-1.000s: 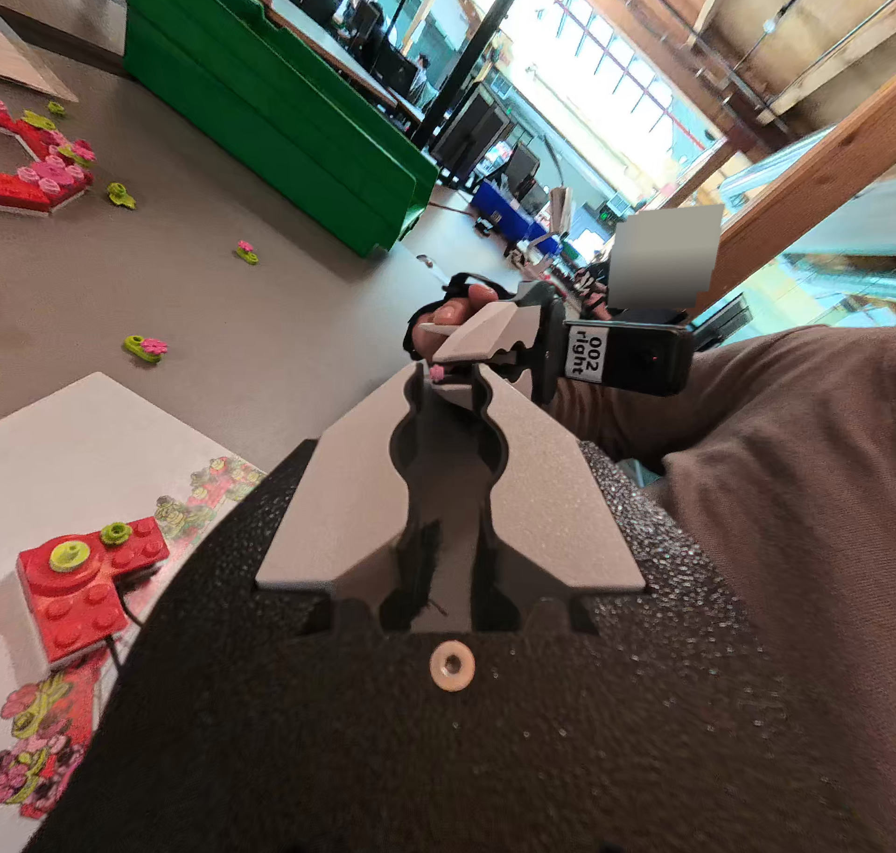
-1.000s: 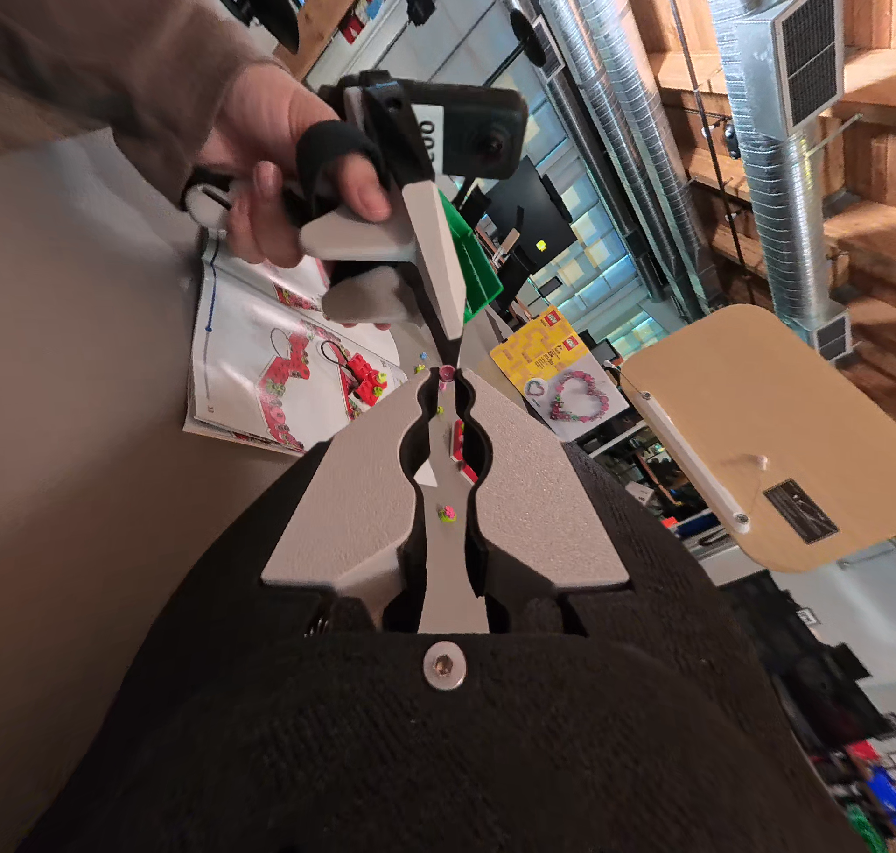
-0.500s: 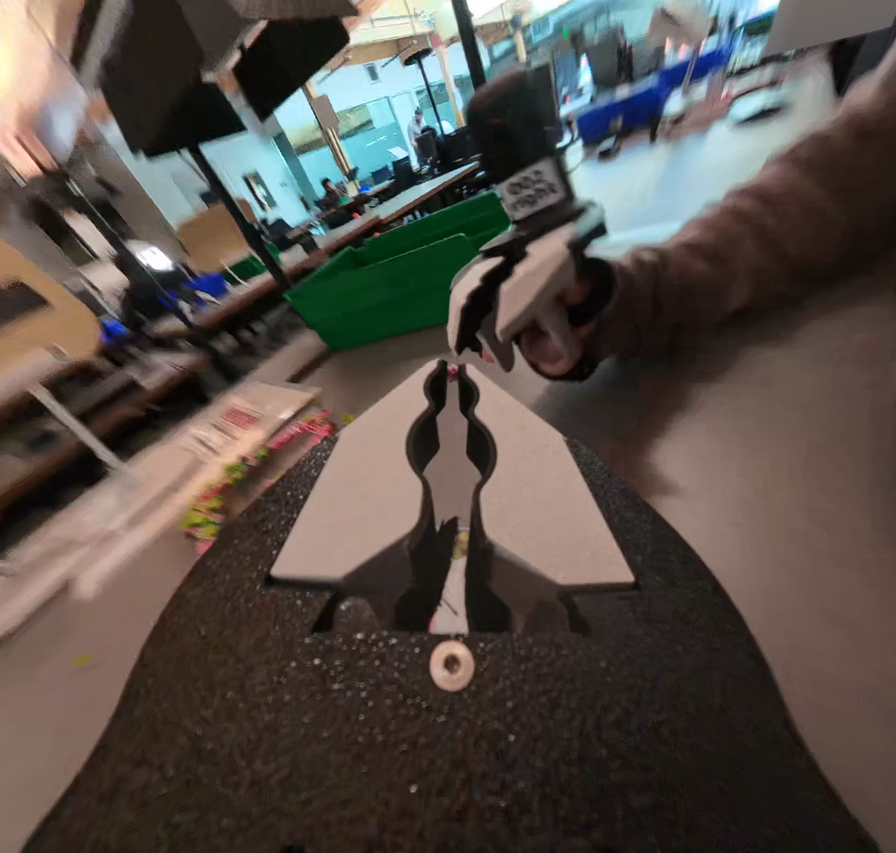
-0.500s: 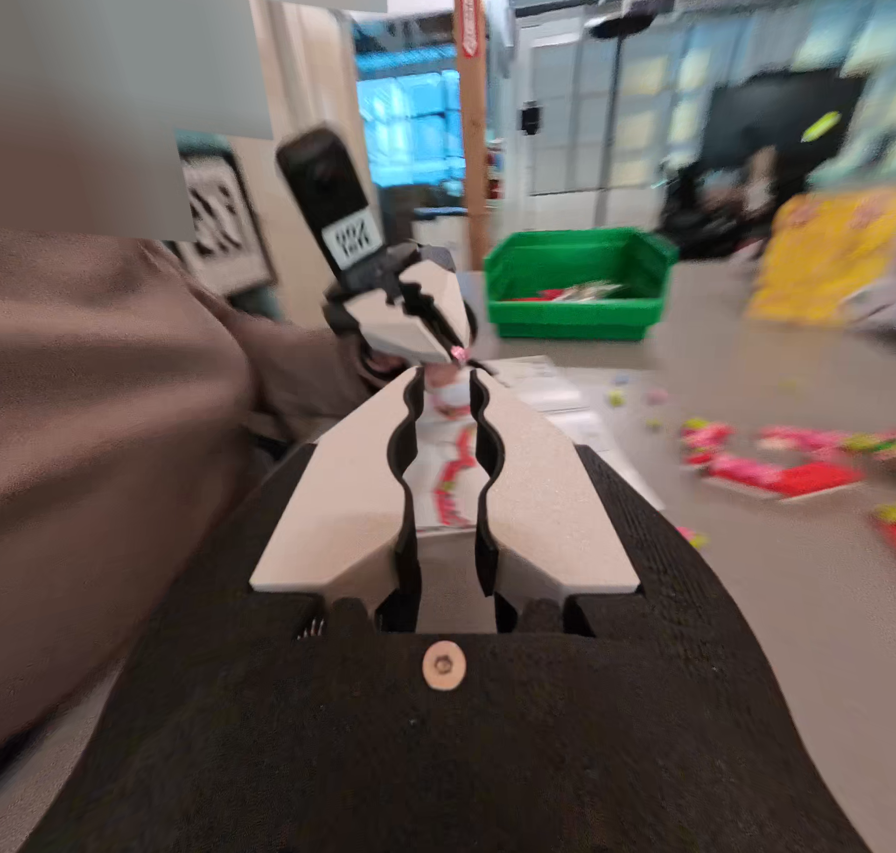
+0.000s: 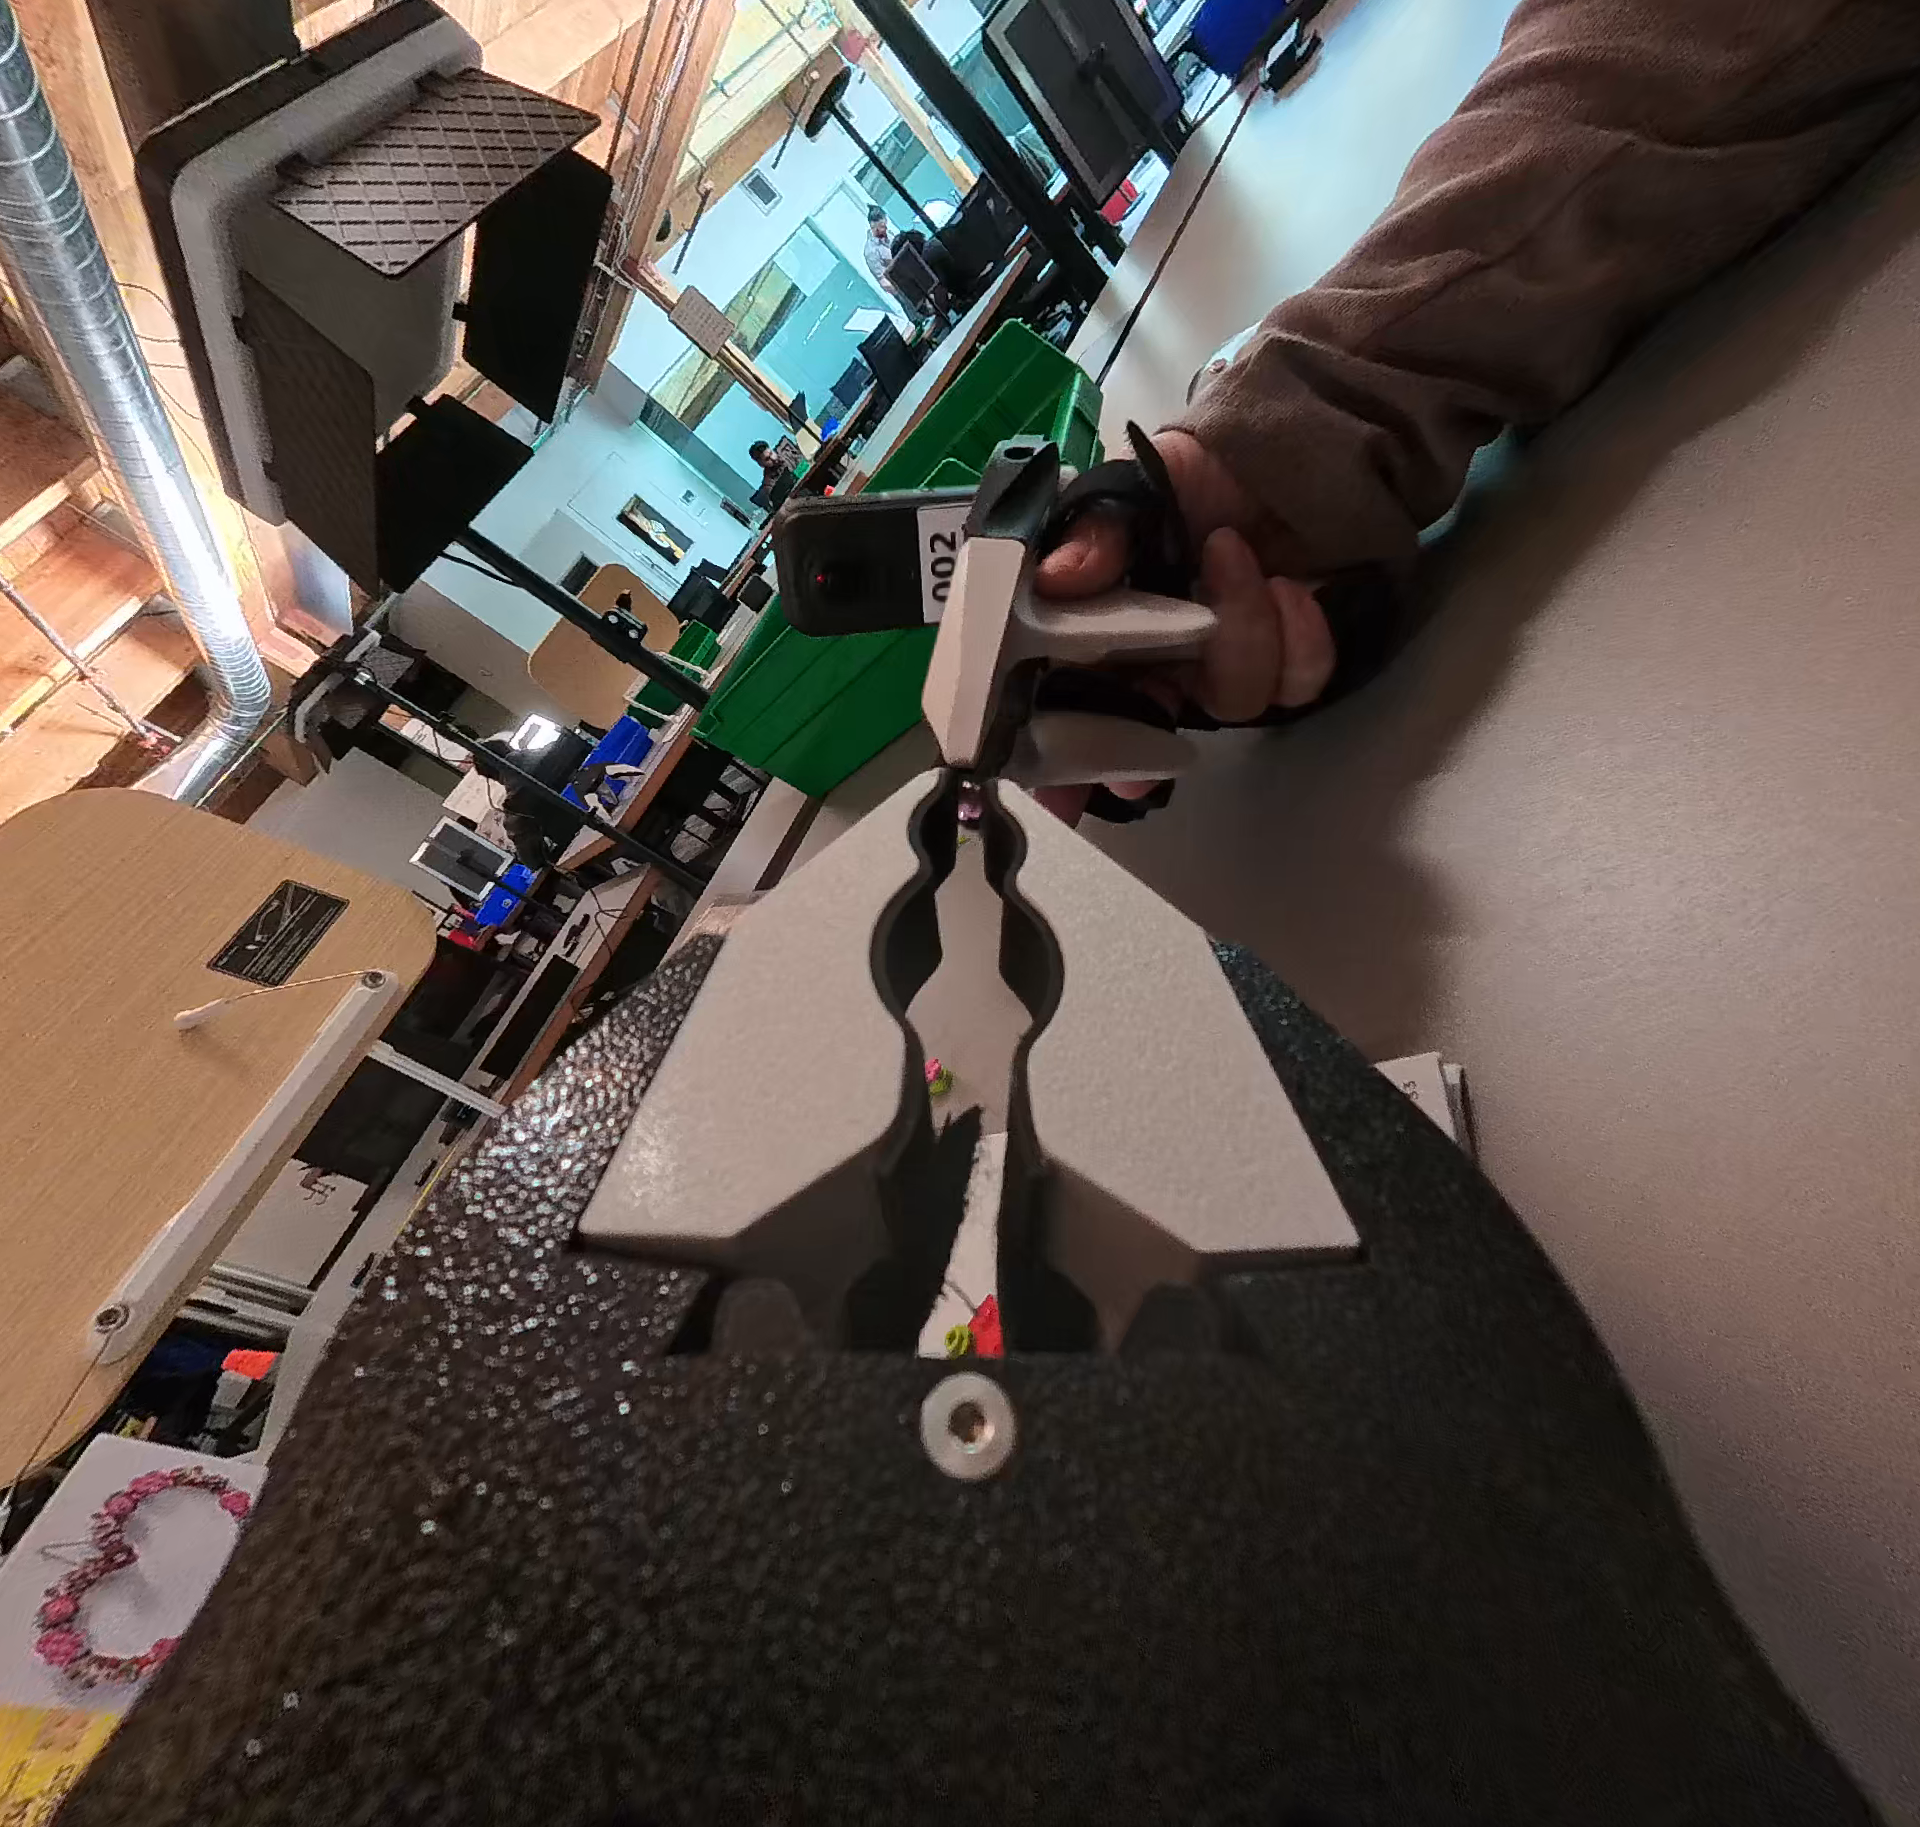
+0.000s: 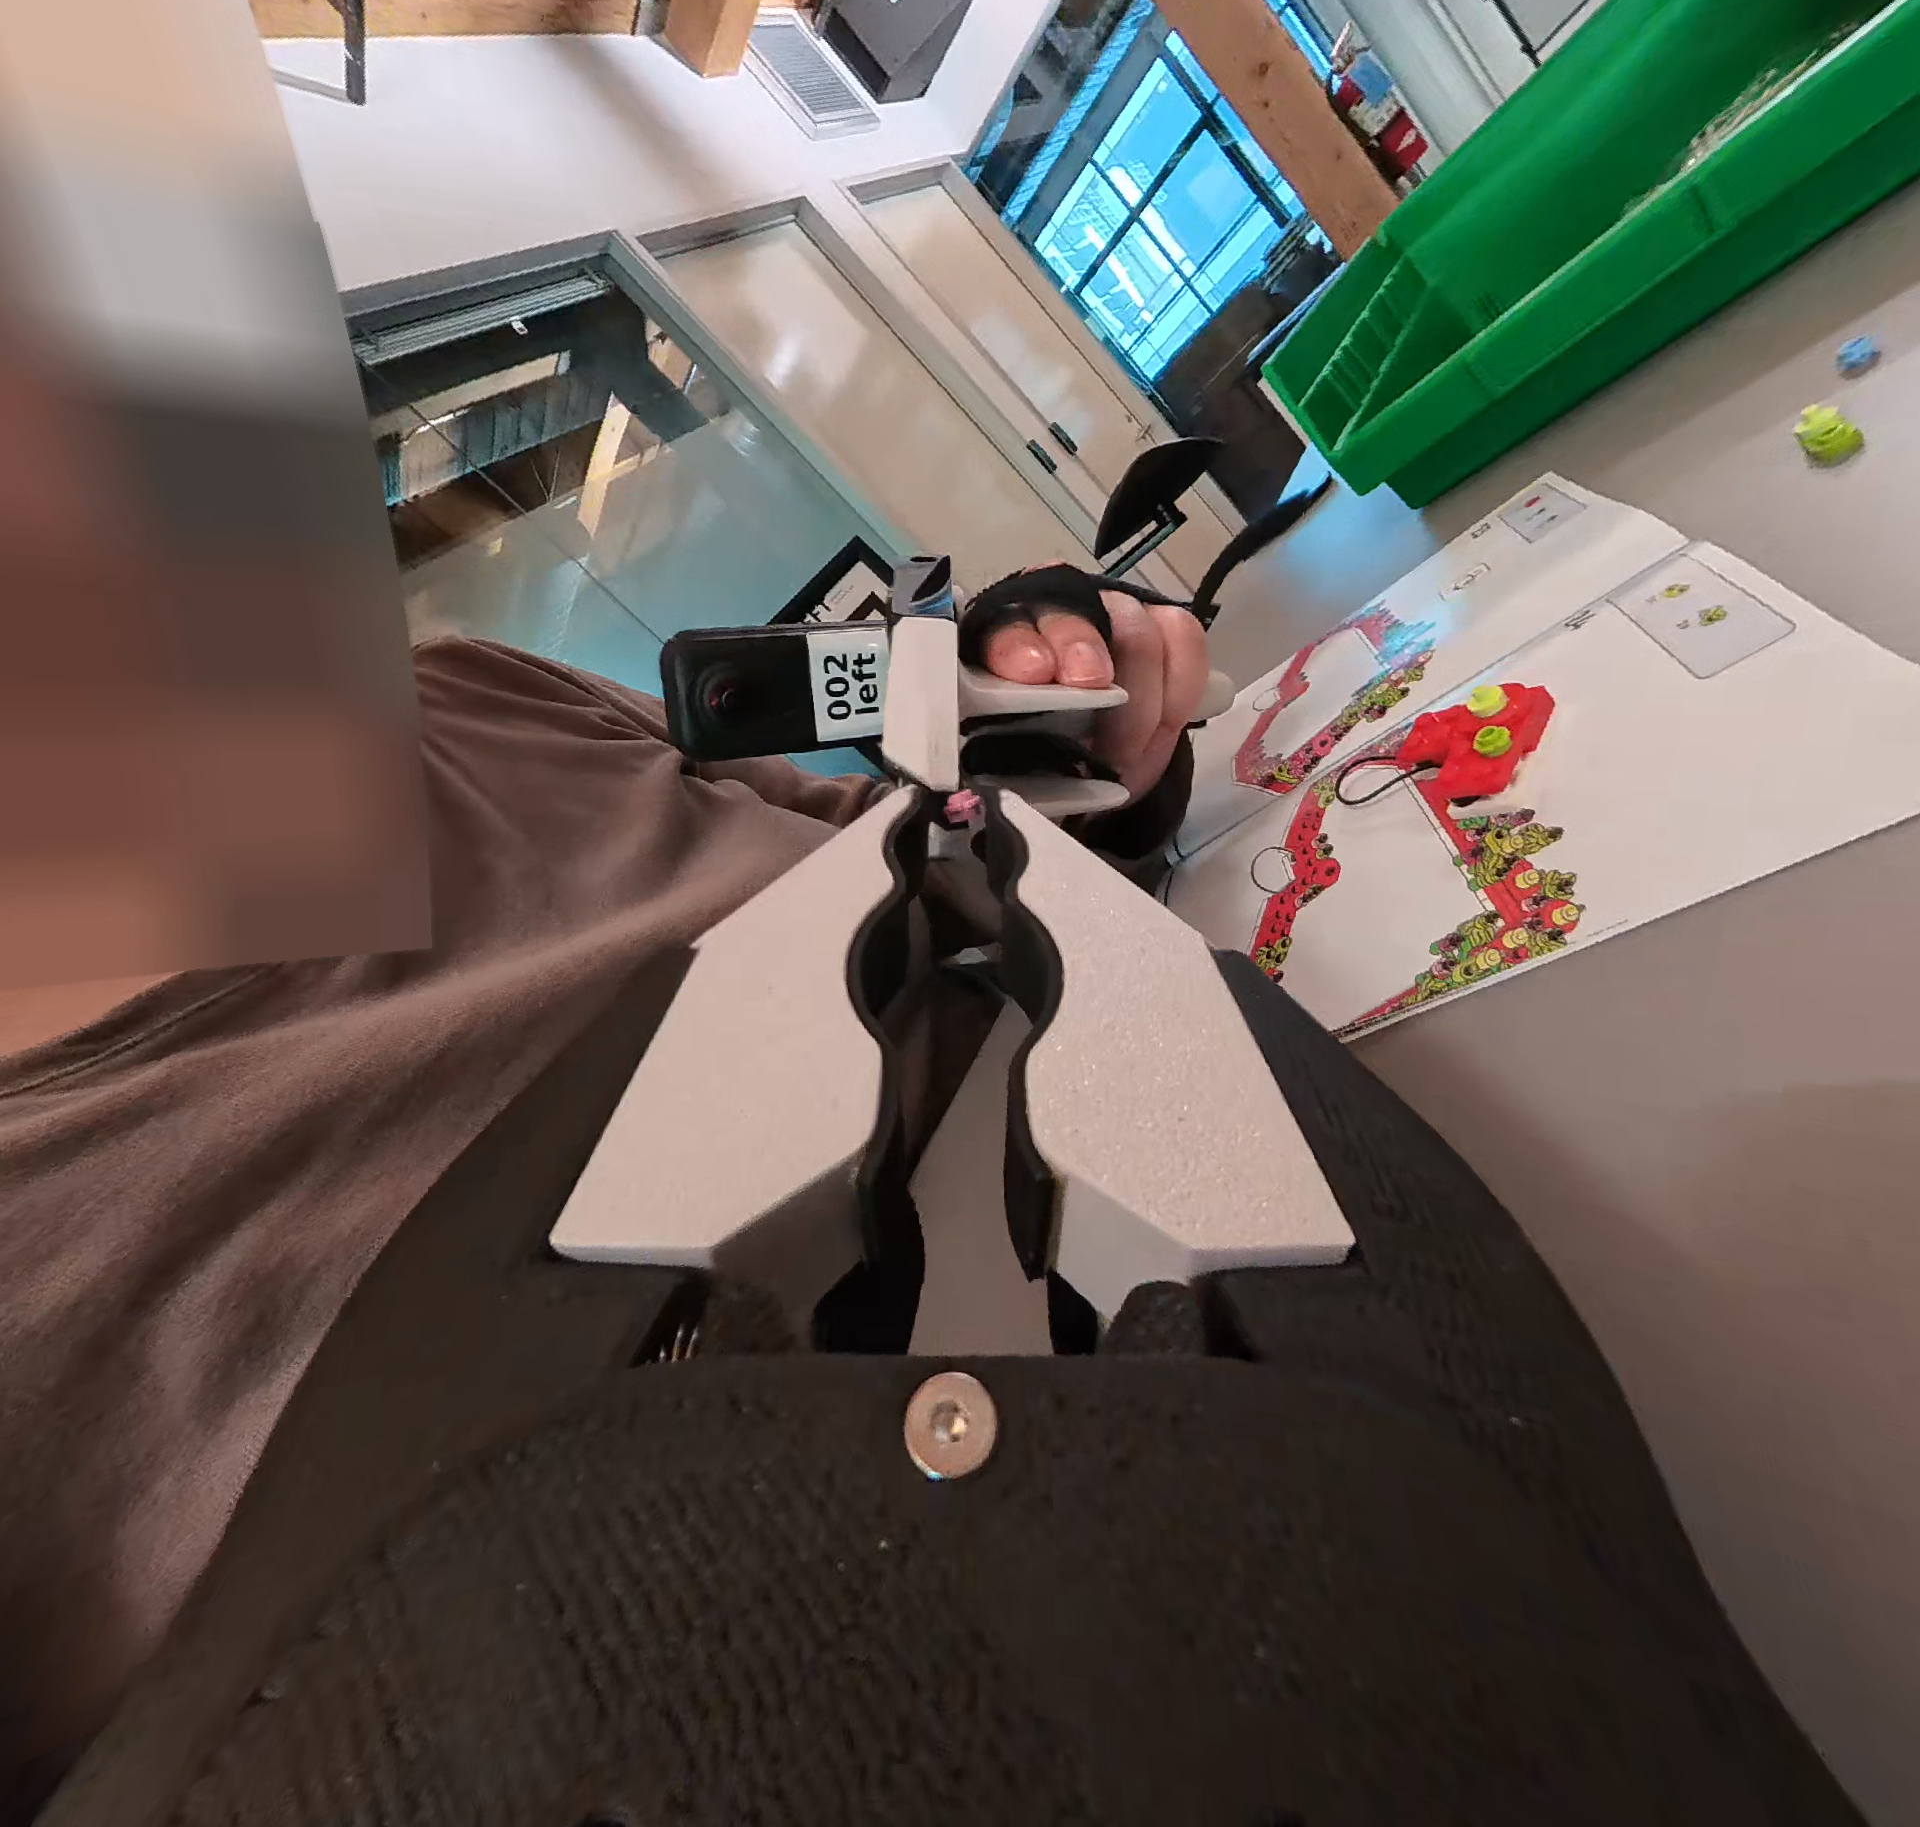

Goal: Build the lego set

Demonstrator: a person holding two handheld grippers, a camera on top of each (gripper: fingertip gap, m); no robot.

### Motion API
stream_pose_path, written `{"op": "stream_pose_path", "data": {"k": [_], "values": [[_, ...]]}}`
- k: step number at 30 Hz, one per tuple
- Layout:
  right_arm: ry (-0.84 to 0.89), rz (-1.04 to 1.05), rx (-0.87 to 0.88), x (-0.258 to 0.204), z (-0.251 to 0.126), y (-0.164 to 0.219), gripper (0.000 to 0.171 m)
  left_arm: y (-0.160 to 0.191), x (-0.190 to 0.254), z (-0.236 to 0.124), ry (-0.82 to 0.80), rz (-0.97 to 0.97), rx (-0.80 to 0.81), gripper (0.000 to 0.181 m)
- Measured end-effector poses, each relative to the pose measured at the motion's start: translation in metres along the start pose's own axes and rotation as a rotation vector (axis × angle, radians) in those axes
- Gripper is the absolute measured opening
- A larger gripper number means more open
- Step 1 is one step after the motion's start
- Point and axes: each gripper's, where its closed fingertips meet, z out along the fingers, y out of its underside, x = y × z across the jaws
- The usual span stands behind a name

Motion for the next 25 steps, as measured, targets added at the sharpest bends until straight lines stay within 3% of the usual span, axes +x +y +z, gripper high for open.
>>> {"op": "stream_pose_path", "data": {"k": [15,21,25], "values": [[0.02,-0.007,-0.056,0.002,-0.001,0.007,0.003,0.002,0.005,-0.002,0.071,-0.093,-0.005,0.003],[0.087,-0.149,-0.06,0.005,-0.005,0.004,0.003,0.012,0.003,-0.013,0.177,-0.229,-0.085,0.054],[0.21,-0.397,-0.105,0.012,-0.009,0.003,0.003,0.067,-0.006,-0.043,0.335,-0.384,-0.361,0.066]]}}
